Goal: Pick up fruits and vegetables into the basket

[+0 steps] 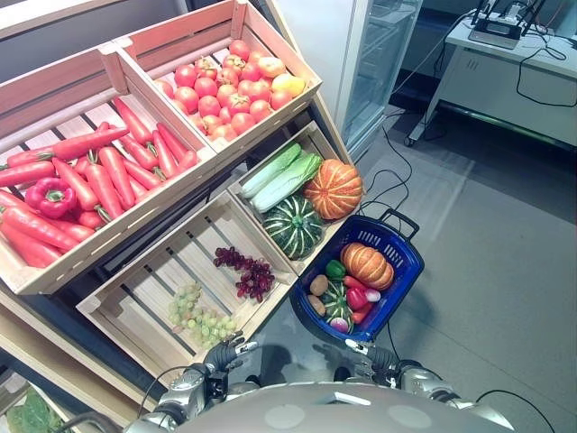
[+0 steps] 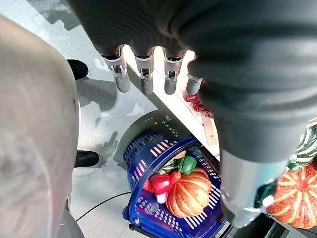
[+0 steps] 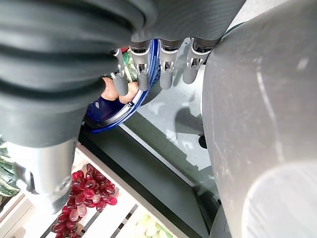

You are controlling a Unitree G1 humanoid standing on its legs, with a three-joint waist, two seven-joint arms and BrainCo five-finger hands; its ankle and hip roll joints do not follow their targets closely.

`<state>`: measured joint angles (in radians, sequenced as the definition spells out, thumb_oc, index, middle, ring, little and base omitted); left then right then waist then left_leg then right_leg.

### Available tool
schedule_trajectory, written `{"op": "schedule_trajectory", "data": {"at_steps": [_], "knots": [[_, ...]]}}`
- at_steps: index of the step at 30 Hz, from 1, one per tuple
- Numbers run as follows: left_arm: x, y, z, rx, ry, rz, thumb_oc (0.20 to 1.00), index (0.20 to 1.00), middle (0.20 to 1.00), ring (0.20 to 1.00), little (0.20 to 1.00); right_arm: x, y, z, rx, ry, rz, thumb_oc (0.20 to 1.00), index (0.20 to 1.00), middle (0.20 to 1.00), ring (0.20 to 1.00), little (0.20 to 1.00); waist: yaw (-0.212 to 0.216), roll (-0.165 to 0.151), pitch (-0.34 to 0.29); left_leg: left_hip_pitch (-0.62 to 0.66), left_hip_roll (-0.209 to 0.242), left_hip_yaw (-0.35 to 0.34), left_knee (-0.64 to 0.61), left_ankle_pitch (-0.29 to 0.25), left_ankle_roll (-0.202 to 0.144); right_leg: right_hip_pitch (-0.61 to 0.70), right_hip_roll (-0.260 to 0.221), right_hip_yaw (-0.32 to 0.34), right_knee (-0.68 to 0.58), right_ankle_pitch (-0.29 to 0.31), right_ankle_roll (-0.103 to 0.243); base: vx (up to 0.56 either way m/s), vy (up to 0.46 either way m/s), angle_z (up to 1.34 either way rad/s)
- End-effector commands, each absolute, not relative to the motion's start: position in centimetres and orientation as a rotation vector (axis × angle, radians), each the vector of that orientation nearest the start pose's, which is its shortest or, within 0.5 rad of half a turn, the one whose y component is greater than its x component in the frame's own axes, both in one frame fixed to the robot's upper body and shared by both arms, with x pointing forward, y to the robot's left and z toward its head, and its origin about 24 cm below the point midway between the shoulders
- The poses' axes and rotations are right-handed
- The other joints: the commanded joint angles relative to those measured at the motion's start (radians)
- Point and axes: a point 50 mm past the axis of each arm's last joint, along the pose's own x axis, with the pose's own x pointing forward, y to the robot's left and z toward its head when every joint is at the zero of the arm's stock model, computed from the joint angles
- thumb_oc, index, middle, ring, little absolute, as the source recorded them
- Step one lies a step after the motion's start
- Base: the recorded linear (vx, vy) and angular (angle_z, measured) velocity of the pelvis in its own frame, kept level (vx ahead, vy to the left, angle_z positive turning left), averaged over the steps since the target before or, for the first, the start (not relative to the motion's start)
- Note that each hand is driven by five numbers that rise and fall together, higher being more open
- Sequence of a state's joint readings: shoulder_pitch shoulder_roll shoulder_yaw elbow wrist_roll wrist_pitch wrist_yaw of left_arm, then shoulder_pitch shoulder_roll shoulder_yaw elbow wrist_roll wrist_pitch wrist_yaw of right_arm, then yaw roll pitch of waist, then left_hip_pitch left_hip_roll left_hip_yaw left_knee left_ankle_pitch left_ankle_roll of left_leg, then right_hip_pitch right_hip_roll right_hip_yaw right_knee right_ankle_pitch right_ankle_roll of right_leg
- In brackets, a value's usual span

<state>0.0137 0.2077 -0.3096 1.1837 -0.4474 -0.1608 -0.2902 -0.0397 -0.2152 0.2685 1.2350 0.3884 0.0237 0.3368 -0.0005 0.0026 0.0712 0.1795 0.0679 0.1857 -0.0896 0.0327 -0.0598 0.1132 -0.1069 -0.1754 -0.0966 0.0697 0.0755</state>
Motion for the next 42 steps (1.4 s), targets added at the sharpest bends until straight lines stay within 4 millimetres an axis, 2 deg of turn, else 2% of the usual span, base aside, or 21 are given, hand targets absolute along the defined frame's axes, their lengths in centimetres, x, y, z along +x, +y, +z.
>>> {"op": "schedule_trajectory", "data": {"at_steps": [1, 7, 11, 13, 17, 21, 22, 24, 27, 29, 35, 42], "knots": [[12.3, 17.4, -15.5, -0.139, 0.962, -0.191, 1.000, 1.000, 1.000, 1.000, 1.000, 9.5, -18.8, -16.6, 0.190, 1.279, 0.204, 1.000, 1.000, 1.000, 1.000, 1.000, 0.004, 0.004, 0.051, -0.024, -0.048, -0.059, 0.008, -0.021, 0.041, 0.033, 0.001, -0.048, 0.040, -0.033, 0.013, 0.00, 0.000, 0.00], [14.0, 17.5, -14.3, -0.071, 0.804, -0.197, 1.000, 1.000, 1.000, 1.000, 1.000, 10.0, -19.2, -16.5, 0.161, 1.250, 0.211, 1.000, 1.000, 1.000, 1.000, 1.000, 0.006, 0.010, 0.060, -0.027, -0.050, -0.065, 0.013, -0.020, 0.040, 0.030, 0.002, -0.046, 0.046, -0.037, 0.011, 0.00, 0.000, 0.00], [16.3, 17.9, -12.7, -0.025, 0.646, -0.140, 1.000, 1.000, 1.000, 1.000, 1.000, 10.8, -19.6, -16.2, 0.144, 1.202, 0.195, 1.000, 1.000, 1.000, 1.000, 1.000, 0.009, 0.013, 0.073, -0.031, -0.050, -0.070, 0.014, -0.019, 0.039, 0.027, 0.002, -0.047, 0.049, -0.039, 0.011, 0.00, 0.000, 0.00], [17.5, 18.1, -11.6, 0.061, 0.555, -0.121, 1.000, 1.000, 1.000, 1.000, 1.000, 11.2, -19.7, -16.0, 0.155, 1.181, 0.181, 1.000, 1.000, 1.000, 1.000, 1.000, 0.012, 0.015, 0.079, -0.033, -0.050, -0.073, 0.014, -0.018, 0.038, 0.025, 0.002, -0.049, 0.052, -0.040, 0.009, 0.00, 0.000, 0.00], [20.5, 19.2, -7.6, 0.354, 0.290, -0.081, 1.000, 1.000, 1.000, 1.000, 1.000, 11.8, -20.3, -15.6, 0.176, 1.117, 0.142, 1.000, 1.000, 1.000, 1.000, 1.000, 0.015, 0.024, 0.093, -0.045, -0.045, -0.076, 0.015, -0.013, 0.038, 0.012, -0.003, -0.052, 0.073, -0.050, 0.006, 0.04, -0.009, 0.06], [22.0, 20.1, -4.9, 0.516, 0.156, -0.070, 1.000, 1.000, 1.000, 1.000, 1.000, 11.9, -20.8, -15.3, 0.170, 1.080, 0.123, 1.000, 1.000, 1.000, 1.000, 1.000, 0.012, 0.035, 0.102, -0.057, -0.045, -0.077, 0.016, -0.010, 0.039, -0.003, -0.012, -0.056, 0.091, -0.059, 0.006, 0.04, 0.004, 0.04], [22.0, 20.1, -4.9, 0.516, 0.156, -0.069, 1.000, 1.000, 1.000, 1.000, 1.000, 11.9, -20.8, -15.3, 0.170, 1.080, 0.123, 1.000, 1.000, 1.000, 1.000, 1.000, 0.012, 0.035, 0.101, -0.057, -0.045, -0.077, 0.016, -0.010, 0.039, -0.003, -0.012, -0.056, 0.091, -0.059, 0.006, 0.08, 0.033, 0.01], [23.6, 20.9, -1.7, 0.728, -0.008, -0.034, 1.000, 1.000, 1.000, 1.000, 1.000, 12.4, -21.5, -14.9, 0.168, 1.037, 0.093, 1.000, 1.000, 1.000, 1.000, 1.000, 0.007, 0.056, 0.115, -0.076, -0.048, -0.080, 0.026, -0.009, 0.041, -0.034, -0.029, -0.063, 0.133, -0.079, 0.003, 0.06, 0.060, 0.02], [24.7, 21.1, 0.3, 0.890, -0.115, 0.000, 1.000, 1.000, 1.000, 1.000, 1.000, 13.6, -22.2, -14.2, 0.165, 0.986, 0.069, 1.000, 1.000, 1.000, 1.000, 1.000, 0.001, 0.076, 0.135, -0.119, -0.051, -0.089, 0.054, -0.008, 0.042, -0.090, -0.040, -0.063, 0.197, -0.103, -0.006, -0.05, 0.073, 0.10], [26.1, 21.4, 2.1, 1.045, -0.197, 0.036, 1.000, 1.000, 1.000, 1.000, 1.000, 15.1, -22.9, -13.3, 0.165, 0.925, 0.041, 1.000, 1.000, 1.000, 1.000, 1.000, -0.011, 0.101, 0.167, -0.166, -0.059, -0.097, 0.076, 0.002, 0.041, -0.156, -0.049, -0.061, 0.262, -0.124, -0.014, -0.12, 0.097, 0.10], [28.3, 21.9, 4.1, 1.292, -0.227, 0.042, 1.000, 1.000, 1.000, 1.000, 1.000, 17.5, -24.0, -11.7, 0.130, 0.845, 0.021, 1.000, 1.000, 1.000, 1.000, 1.000, -0.037, 0.146, 0.211, -0.226, -0.075, -0.096, 0.102, 0.016, 0.032, -0.229, -0.063, -0.050, 0.305, -0.138, -0.015, -0.06, 0.050, 0.03], [29.3, 21.2, 3.2, 1.553, -0.194, -0.018, 1.000, 1.000, 1.000, 1.000, 1.000, 20.5, -25.5, -9.5, 0.103, 0.767, -0.004, 1.000, 1.000, 1.000, 1.000, 1.000, -0.073, 0.189, 0.260, -0.292, -0.089, -0.079, 0.154, 0.018, 0.024, -0.306, -0.068, -0.023, 0.342, -0.136, -0.023, -0.02, 0.048, -0.06]]}}
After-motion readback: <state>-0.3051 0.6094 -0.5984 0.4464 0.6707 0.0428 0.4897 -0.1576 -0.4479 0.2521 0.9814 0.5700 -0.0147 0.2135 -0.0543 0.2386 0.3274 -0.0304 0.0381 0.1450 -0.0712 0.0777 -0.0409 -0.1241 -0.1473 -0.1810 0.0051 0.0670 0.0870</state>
